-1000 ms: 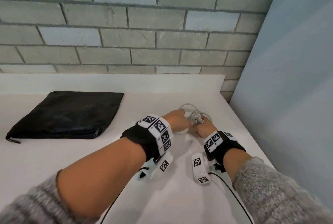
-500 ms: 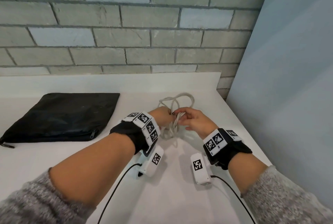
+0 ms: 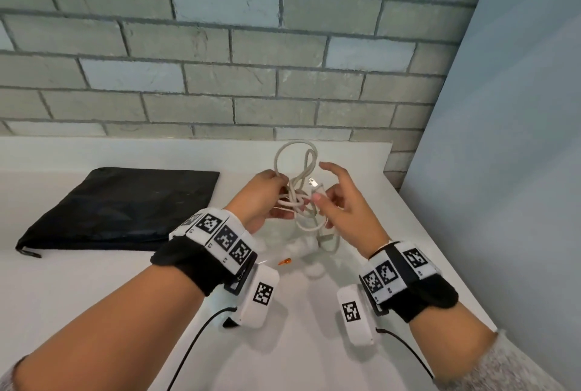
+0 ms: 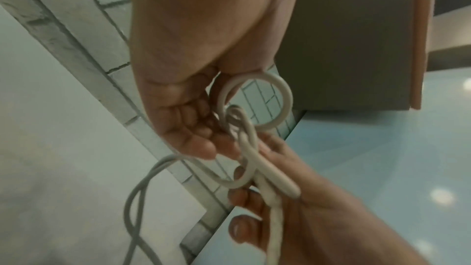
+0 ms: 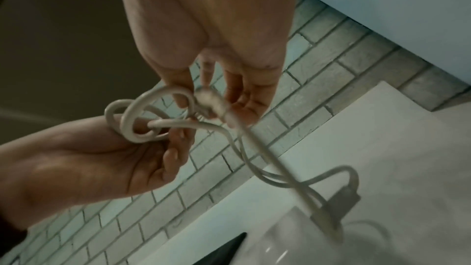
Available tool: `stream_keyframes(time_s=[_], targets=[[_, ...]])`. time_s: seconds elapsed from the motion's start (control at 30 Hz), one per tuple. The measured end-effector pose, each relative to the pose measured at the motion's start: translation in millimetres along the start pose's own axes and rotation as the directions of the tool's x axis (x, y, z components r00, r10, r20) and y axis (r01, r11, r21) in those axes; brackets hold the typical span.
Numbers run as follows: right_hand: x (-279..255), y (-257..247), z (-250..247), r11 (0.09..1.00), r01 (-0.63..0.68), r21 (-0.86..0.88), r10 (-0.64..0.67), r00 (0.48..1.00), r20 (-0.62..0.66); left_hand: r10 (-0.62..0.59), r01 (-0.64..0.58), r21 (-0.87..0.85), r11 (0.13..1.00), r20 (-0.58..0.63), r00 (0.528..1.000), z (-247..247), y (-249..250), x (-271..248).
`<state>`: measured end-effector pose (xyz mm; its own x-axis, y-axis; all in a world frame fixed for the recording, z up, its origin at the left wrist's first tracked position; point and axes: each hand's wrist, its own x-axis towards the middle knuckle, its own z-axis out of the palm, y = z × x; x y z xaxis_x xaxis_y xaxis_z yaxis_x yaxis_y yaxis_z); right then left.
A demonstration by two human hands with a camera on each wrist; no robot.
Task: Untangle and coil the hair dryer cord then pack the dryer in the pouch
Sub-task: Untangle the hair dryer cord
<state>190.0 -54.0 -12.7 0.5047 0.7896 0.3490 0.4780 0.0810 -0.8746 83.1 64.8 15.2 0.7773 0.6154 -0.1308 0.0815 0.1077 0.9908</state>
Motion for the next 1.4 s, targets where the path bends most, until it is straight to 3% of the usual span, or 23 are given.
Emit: stream_keyframes(time_s=[0.1,0.17,0.23,0.33,0.53,0.63,0.7,0.77,0.83,0.93,1.03,1.1,1.17,1.27,1.33,1.4], targets=[[-6.6,-6.6,-3.3,0.979,-0.053,0.198,0.063,0.997,-0.043,0.005,-0.005,-0.21,0.978,-0.003,1.0,-12.6,11.8,-4.3],[-11.3,-3.4,-7.4,0.973,-0.076,0.218,0.085,0.996,-0.028,0.016,-0.011,-0.331,0.944,0.015,1.0,-23.0,21.8,-7.8],[-15.0,5.2,-11.5,0.986,-0.11,0.128,0.111,0.994,0.005,0.052,-0.026,-0.351,0.936,0.067,0.996,-31.6,32.2,-14.3],[-16.8,17.4,-14.5,0.975,-0.144,-0.169,0.152,0.988,0.04,0.093,-0.052,-0.252,0.966,0.154,0.984,-40.0,46.0,-26.2],[-5.7,35.7,-18.7,0.916,-0.089,-0.39,0.073,0.996,-0.056,0.156,-0.103,-0.194,0.976,0.286,0.945,-55.0,63.3,-44.8],[9.0,37.0,-22.1,0.892,-0.093,-0.443,-0.009,0.975,-0.224,0.181,-0.138,-0.14,0.98,0.368,0.912,-62.0,67.4,-54.5],[19.9,41.5,-25.7,0.906,-0.2,-0.374,0.091,0.953,-0.288,0.21,-0.178,-0.113,0.977,0.453,0.867,-68.4,70.7,-62.1],[27.7,44.9,-30.4,0.931,-0.313,-0.189,0.238,0.911,-0.338,0.2,-0.199,-0.061,0.978,0.541,0.817,-76.1,76.5,-71.2],[33.0,44.6,-35.6,0.948,-0.319,0.026,0.302,0.864,-0.403,0.15,-0.235,0.079,0.969,0.569,0.808,-84.5,84.1,-78.7],[37.8,25.6,-38.3,0.951,-0.157,0.267,0.27,0.844,-0.464,0.133,-0.372,0.417,0.829,0.5,0.856,-95.7,92.4,-83.5],[39.5,4.1,-39.9,0.904,-0.019,0.427,0.222,0.874,-0.432,0.259,-0.449,0.753,0.481,0.367,0.893,-97.8,93.3,-80.6],[40.6,-4.0,-39.7,0.864,0.016,0.503,0.21,0.897,-0.389,0.384,-0.418,0.865,0.277,0.3,0.873,-96.0,91.5,-76.5],[41.9,-10.5,-39.2,0.831,0.0,0.556,0.231,0.909,-0.346,0.552,-0.413,0.897,0.157,0.268,0.79,-94.0,89.3,-73.6],[44.0,-13.5,-38.4,0.771,0.019,0.637,0.238,0.919,-0.315,0.817,-0.428,0.902,0.048,0.212,0.537,-94.7,87.9,-69.3],[42.4,-14.0,-35.9,0.87,-0.018,0.492,0.208,0.919,-0.335,0.905,-0.514,0.853,0.085,0.15,0.398,-94.1,88.3,-67.3],[41.6,-8.6,-31.3,0.95,-0.084,0.3,0.193,0.915,-0.353,0.941,-0.646,0.742,0.182,0.059,0.333,-92.0,90.3,-64.6]])
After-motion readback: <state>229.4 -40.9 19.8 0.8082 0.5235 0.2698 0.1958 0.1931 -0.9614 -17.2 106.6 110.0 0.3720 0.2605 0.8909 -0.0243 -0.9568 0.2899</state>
